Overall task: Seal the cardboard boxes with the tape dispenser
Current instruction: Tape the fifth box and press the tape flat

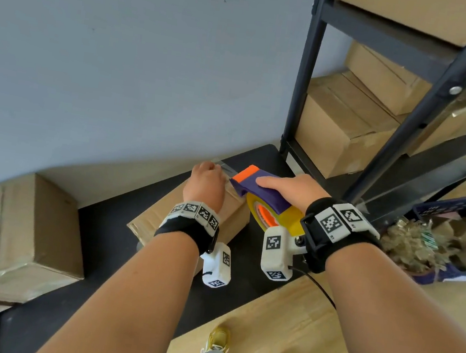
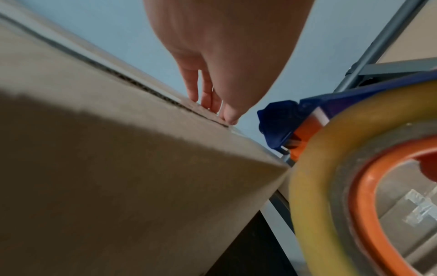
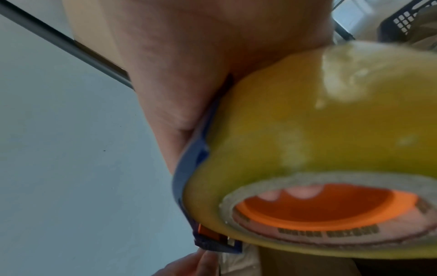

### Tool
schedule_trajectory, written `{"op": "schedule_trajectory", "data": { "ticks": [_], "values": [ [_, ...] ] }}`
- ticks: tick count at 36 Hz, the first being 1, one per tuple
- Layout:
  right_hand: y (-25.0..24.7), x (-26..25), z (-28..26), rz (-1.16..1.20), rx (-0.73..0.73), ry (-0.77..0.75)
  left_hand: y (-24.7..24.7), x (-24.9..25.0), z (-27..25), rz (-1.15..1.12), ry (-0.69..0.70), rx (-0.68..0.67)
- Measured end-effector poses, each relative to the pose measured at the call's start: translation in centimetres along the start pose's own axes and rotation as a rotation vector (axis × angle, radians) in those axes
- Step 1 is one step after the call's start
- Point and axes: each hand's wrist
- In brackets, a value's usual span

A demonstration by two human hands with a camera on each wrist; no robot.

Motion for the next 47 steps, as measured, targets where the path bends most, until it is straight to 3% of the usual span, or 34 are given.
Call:
{"op": "schedule_trajectory", "data": {
  "ticks": [6,11,15,19,24,37,47],
  "values": [
    [-1.0,1.3,-0.7,-0.016,-0.02,-0.031,0.3,-0.3,0.2,0.186,0.087,-0.073],
    [-2.4,2.9,-1.2,-0.027,-0.025,-0.018,-0.5,0.2,-0.2,0.133,0.005,-0.121],
    [-3.5,4.2,-1.8,-0.061,-0.029,0.003,-0.9,0.8,-0.2,0.117,0.035,-0.062],
    [-4.6,5.5,-2.3,-0.069,-0.029,0.025,-0.7,1.1,0.1,-0.037,-0.167,-0.092],
    [-5.6,7.0,-2.6,-0.049,-0.057,0.05,-0.4,1.7,-0.1,-0.096,-0.22,-0.086],
    [-3.3,8.1,-1.6,-0.02,-0.034,0.09,-0.3,2.1,-1.9,-0.121,-0.138,-0.255],
    [-1.8,7.2,-0.2,-0.024,-0.043,0.147,1.0,2.7,-2.5,-0.055,-0.162,-0.191]
  ]
}}
Point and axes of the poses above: each hand's wrist, its own z-axis towards the middle knuckle, its own y-axis out of the palm, x = y × z, and after that the axes turned 13 degrees about z, right-handed
